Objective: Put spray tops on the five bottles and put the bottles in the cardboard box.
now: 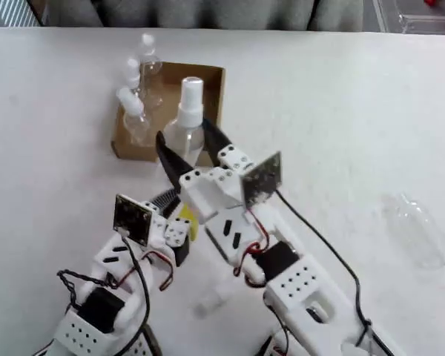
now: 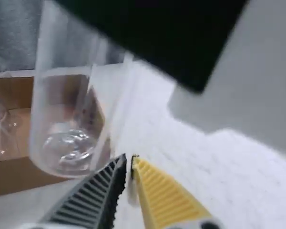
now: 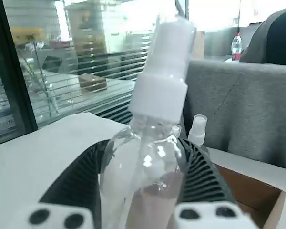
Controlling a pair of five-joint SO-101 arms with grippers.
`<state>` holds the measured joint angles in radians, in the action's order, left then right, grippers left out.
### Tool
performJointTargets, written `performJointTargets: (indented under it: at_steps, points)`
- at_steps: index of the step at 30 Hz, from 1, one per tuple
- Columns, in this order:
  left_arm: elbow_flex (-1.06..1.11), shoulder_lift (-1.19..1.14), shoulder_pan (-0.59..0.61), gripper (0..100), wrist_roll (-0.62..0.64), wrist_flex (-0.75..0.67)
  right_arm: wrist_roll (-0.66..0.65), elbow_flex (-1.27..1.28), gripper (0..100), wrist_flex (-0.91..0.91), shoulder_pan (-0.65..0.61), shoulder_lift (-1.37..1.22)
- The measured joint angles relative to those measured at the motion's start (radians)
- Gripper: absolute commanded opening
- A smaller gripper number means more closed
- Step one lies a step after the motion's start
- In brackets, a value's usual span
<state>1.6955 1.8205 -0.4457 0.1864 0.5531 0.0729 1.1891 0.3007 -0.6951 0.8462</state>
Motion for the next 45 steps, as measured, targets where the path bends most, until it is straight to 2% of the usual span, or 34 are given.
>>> performJointTargets:
  at_steps: [5, 14, 18, 26, 29, 35, 40, 45]
  points:
    - [0.000, 0.000, -0.005, 2, 0.005, 0.012, 0.000, 0.017, 1.6, -0.008, -0.041, -0.049]
    - [0.000, 0.000, 0.038, 2, 0.005, 0.012, 0.000, 0.020, 1.6, -0.201, -0.064, 0.109]
    - [0.000, 0.000, 0.041, 2, 0.005, 0.012, 0.000, 0.020, 1.6, -0.213, -0.066, 0.127]
    - [0.000, 0.000, 0.083, 2, 0.002, 0.061, 0.000, -0.048, 1.6, -0.218, 0.083, 0.031]
    - [-0.002, 0.000, 0.170, 2, 0.002, 0.127, 0.000, -0.072, 1.6, -0.218, 0.146, -0.040]
    - [-0.026, 0.000, 0.436, 2, 0.002, 0.226, 0.000, -0.089, 1.6, -0.198, 0.236, -0.129]
    - [-0.026, 0.000, 0.609, 2, 0.002, 0.227, 0.000, -0.092, 1.6, -0.192, 0.299, -0.169]
    - [-0.026, 0.000, 0.732, 2, 0.002, 0.212, 0.000, -0.141, 1.6, -0.144, 0.295, -0.256]
